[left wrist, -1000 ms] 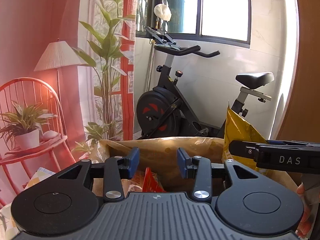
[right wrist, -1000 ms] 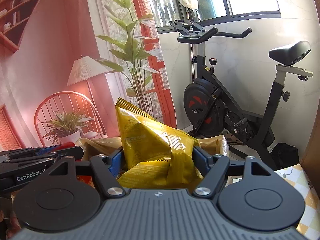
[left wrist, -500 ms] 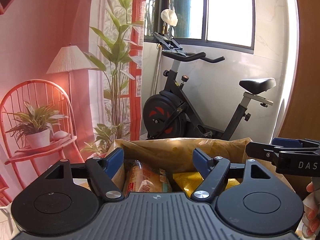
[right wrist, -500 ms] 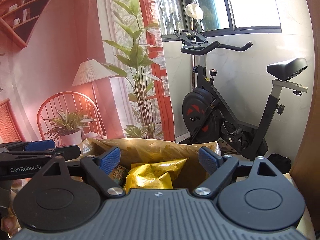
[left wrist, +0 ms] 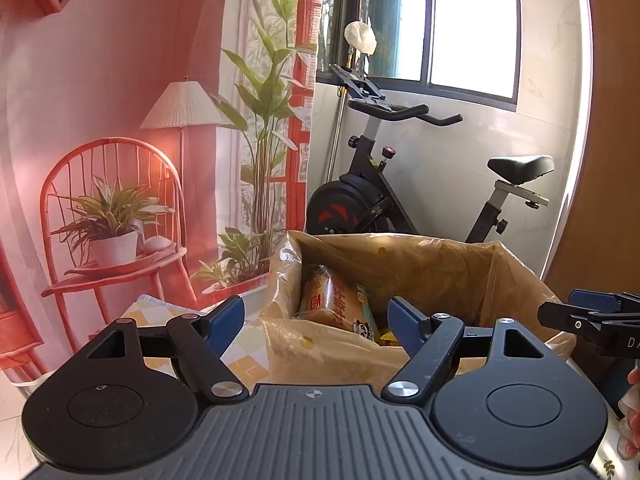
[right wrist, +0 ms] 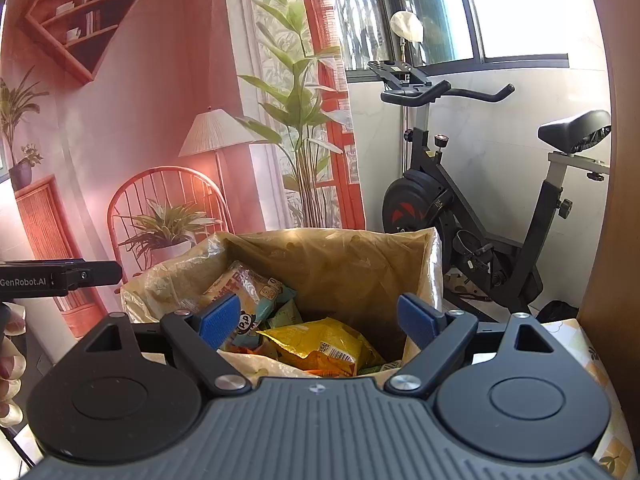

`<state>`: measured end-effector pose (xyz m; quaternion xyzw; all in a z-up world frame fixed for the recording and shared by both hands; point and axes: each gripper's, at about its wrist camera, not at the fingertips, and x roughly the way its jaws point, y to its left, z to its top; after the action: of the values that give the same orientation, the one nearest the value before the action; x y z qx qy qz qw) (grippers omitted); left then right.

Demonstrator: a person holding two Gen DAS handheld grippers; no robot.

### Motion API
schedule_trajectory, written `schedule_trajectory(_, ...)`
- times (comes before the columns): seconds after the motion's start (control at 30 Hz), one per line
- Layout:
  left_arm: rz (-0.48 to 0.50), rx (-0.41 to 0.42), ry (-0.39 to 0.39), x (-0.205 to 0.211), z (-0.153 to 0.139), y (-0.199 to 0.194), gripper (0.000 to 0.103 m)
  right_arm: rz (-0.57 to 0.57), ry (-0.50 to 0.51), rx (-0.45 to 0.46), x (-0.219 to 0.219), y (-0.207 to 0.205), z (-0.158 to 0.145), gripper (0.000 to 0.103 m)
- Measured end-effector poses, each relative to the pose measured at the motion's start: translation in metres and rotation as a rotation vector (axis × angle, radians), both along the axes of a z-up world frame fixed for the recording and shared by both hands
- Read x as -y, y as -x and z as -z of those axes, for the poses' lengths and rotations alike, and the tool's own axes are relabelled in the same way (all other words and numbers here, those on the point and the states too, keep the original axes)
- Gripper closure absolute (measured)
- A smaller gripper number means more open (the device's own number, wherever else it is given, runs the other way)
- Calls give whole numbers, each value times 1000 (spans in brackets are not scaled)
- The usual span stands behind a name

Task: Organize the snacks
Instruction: 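Open the right gripper to drop the yellow chip bag into the box, then move both grippers down to the snack pile beside the box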

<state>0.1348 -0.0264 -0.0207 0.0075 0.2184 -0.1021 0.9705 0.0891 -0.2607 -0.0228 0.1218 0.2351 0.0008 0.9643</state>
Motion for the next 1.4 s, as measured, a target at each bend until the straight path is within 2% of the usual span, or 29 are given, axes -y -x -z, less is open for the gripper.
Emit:
schedule_trajectory(0.17, -8, -35, -3, -19, 21, 26, 22, -1, 5, 11, -4, 22, 13, 15)
schedule_trajectory(0.37, -33, -115, -10, -40, 56, 45, 23, -8, -18, -7, -10, 47, 40, 16)
schedule_trajectory(0.57, -35, -154, -7, -46, 83, 53, 24, -32, -31, -82, -22, 57, 76, 22)
schedule_trajectory(0.63, -30, -166, -1, -45, 91, 55, 27, -30, -32, -114, -26, 60, 88, 23)
schedule_trajectory(0.87, 41, -259, 26, -23, 135, 76, 36, -27, -1, -183, -44, 77, 112, 26)
schedule_trajectory(1.0, 52, -296, 40, -15, 158, 89, 37, -49, -11, -236, -60, 88, 129, 28)
schedule_trajectory(1.27, 43, -351, 81, -12, 177, 105, 38, -94, -15, -361, -85, 94, 158, 29)
schedule_trajectory(1.4, 48, -384, 101, -13, 184, 109, 43, -110, 36, -389, -102, 91, 167, 29)
